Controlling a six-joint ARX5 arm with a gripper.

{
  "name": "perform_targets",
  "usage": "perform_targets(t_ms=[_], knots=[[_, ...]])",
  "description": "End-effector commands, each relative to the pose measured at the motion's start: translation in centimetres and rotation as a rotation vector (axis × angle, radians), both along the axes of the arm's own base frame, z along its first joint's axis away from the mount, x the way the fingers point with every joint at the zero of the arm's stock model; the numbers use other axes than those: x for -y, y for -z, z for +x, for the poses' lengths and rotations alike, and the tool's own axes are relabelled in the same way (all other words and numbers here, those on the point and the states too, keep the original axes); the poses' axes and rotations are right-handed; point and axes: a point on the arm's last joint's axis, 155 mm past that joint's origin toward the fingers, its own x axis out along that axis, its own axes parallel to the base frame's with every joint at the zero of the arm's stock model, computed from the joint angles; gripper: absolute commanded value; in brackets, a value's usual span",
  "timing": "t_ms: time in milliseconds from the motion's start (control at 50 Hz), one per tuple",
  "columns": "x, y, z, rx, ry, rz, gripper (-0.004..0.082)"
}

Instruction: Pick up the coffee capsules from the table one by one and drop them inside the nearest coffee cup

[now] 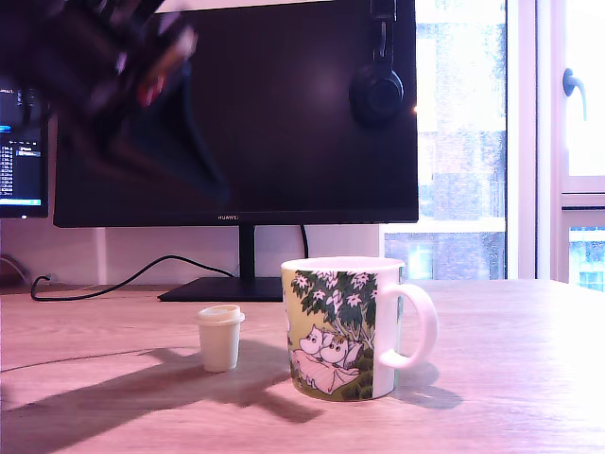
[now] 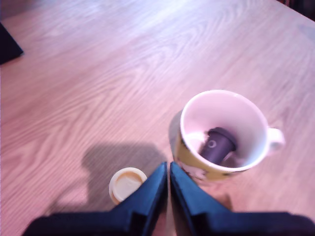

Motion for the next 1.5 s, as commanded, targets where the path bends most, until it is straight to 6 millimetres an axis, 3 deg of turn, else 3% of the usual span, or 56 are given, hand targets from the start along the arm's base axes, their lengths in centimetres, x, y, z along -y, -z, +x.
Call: perform_targets(t_ms=[0,500,700,820,900,940,980,1020,1480], knots=[[-0.4,0.3,-0.5,0.029,0.0,-0.028,-0.0022],[-4.5,5.3,-2.9,0.066,-0.063,-0.074,-0.0015],[-4.3,5.2,-2.7,0.125,-0.032,-0.055,0.0],[-4.3,5.4,-2.6,0.121,-0.031,-0.053,0.0126],[-4.2,5.8,-2.6,0.113,-0.03,-0.046,0.0379],[-4.2,6.1,-2.5,0.108,-0.031,-0.042,0.0552],[-4.1,6.4,-2.4,0.106,-0.028,-0.036,0.0665],[-3.9,6.5,-2.3,0.121,-0.015,-0.031,0.0719],[-2.3,8.1,0.0,0.161,-0.022,-0.063,0.073]])
